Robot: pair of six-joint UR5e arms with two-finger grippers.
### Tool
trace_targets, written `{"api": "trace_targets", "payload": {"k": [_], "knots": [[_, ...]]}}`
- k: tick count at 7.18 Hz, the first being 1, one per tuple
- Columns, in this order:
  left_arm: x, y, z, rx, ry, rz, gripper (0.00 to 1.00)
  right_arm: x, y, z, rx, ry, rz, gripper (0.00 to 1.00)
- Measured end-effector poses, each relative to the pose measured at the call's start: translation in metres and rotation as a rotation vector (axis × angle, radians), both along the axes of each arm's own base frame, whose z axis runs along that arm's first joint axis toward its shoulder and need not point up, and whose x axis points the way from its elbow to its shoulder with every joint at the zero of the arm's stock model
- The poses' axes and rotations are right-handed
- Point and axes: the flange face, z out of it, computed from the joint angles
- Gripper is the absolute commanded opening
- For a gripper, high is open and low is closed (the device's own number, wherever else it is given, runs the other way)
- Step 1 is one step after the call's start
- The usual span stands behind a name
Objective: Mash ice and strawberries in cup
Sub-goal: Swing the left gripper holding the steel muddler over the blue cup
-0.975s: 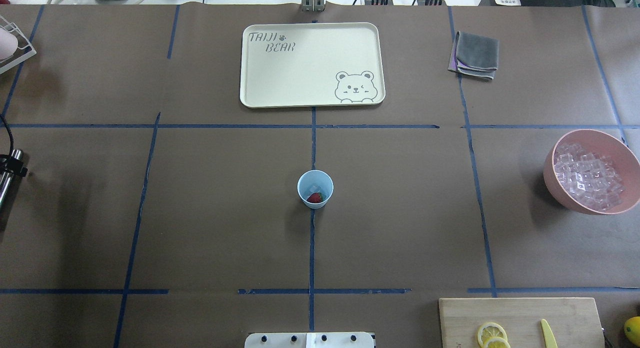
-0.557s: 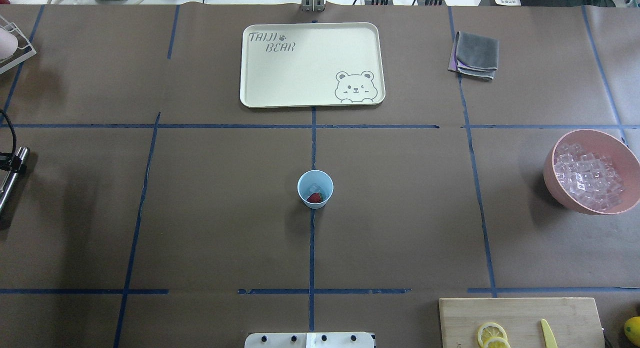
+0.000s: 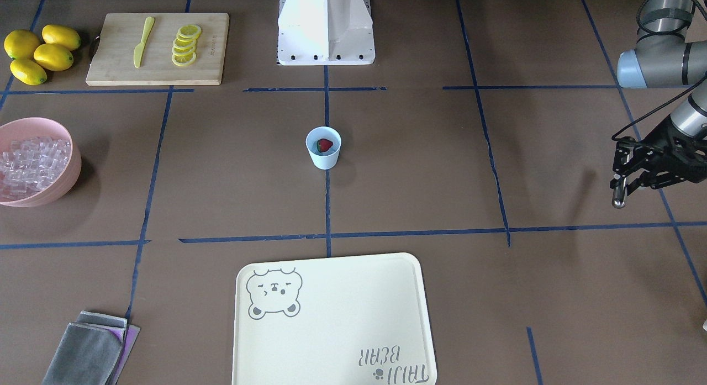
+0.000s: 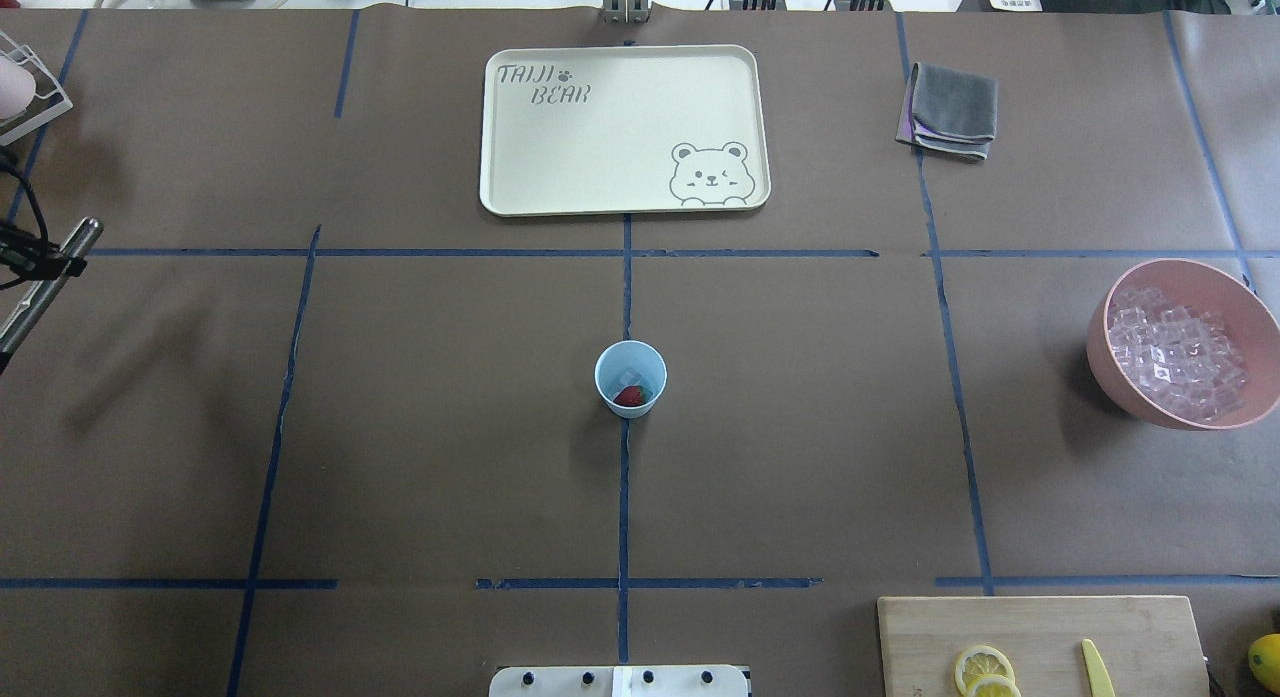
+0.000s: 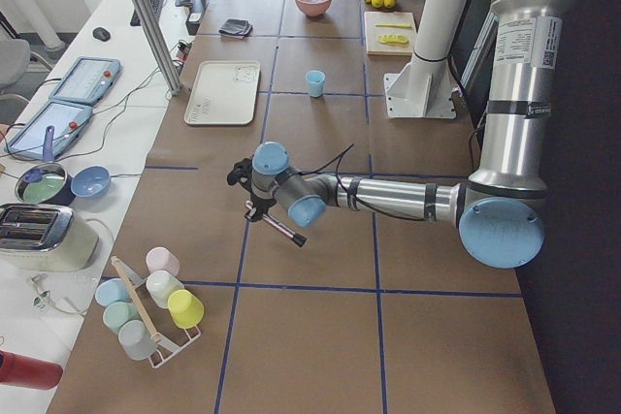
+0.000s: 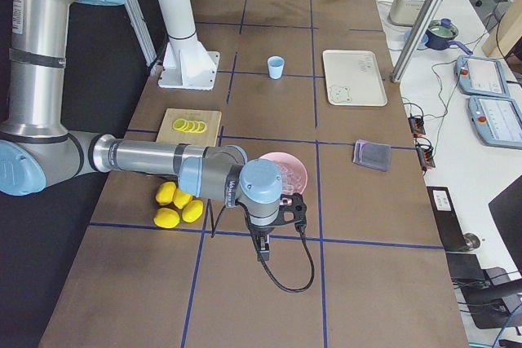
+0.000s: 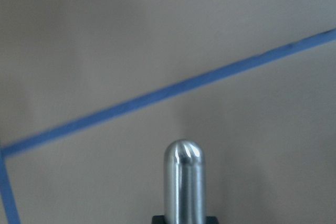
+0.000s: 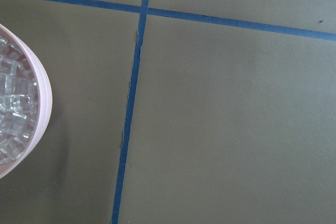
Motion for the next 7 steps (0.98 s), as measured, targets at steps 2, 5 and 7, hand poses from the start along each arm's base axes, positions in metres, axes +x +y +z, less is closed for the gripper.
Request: {"api": "trace_targets", "payload": {"k": [2, 5, 7], "knots": [[0.013, -0.026, -0.109, 0.221, 0.081, 0.016, 0.00, 0.000, 0.000, 0.001, -0.002, 0.000, 0.000, 1.00], [0.091, -0.010, -0.224, 0.536, 0.299, 0.105, 0.02, 0.000, 0.001, 0.002, -0.005, -0.001, 0.001, 1.00], [0.131, 0.015, -0.282, 0.740, 0.452, 0.143, 0.01, 0.000, 0.001, 0.003, -0.008, -0.001, 0.001, 1.00]]}}
